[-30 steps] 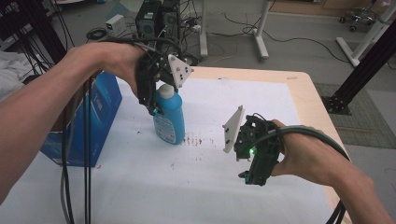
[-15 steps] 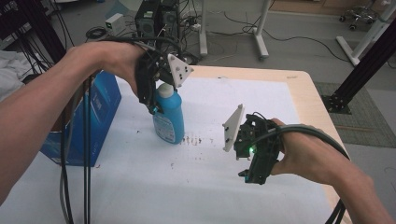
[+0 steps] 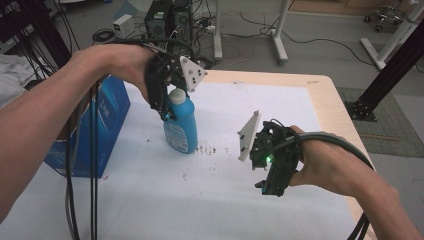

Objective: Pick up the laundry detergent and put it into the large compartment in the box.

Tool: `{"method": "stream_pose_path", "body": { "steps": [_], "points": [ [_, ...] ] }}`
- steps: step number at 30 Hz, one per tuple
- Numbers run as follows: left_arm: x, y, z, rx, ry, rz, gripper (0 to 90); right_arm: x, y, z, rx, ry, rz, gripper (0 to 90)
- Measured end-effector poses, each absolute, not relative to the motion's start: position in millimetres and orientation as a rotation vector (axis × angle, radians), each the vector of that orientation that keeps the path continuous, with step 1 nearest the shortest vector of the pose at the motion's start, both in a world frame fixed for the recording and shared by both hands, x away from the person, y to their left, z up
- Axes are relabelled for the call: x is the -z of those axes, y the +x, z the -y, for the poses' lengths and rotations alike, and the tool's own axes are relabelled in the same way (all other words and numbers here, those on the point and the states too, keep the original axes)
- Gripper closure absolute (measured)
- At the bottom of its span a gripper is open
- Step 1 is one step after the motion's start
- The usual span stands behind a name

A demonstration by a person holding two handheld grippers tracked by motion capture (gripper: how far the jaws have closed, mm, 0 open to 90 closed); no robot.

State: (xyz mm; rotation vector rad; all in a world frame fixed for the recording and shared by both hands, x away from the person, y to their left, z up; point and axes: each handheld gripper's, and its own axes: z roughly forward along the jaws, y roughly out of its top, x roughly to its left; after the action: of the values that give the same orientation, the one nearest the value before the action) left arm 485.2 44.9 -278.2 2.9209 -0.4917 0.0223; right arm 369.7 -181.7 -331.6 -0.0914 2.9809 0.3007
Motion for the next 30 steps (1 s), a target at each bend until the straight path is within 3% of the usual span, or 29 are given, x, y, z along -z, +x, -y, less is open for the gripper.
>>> {"method": "stream_pose_path", "body": {
  "steps": [14, 30],
  "points": [
    [258.0, 479.9, -39.8, 0.024, 2.924, 0.257, 37.3, 329.9, 367.5, 181.3, -0.305, -0.1, -2.972, 12.2],
    [160.4, 466.4, -52.3, -0.019, 3.001, -0.221, 37.6, 326.5, 368.1, 182.9, -0.32, -0.128, -2.963, 12.2]
  ]
}}
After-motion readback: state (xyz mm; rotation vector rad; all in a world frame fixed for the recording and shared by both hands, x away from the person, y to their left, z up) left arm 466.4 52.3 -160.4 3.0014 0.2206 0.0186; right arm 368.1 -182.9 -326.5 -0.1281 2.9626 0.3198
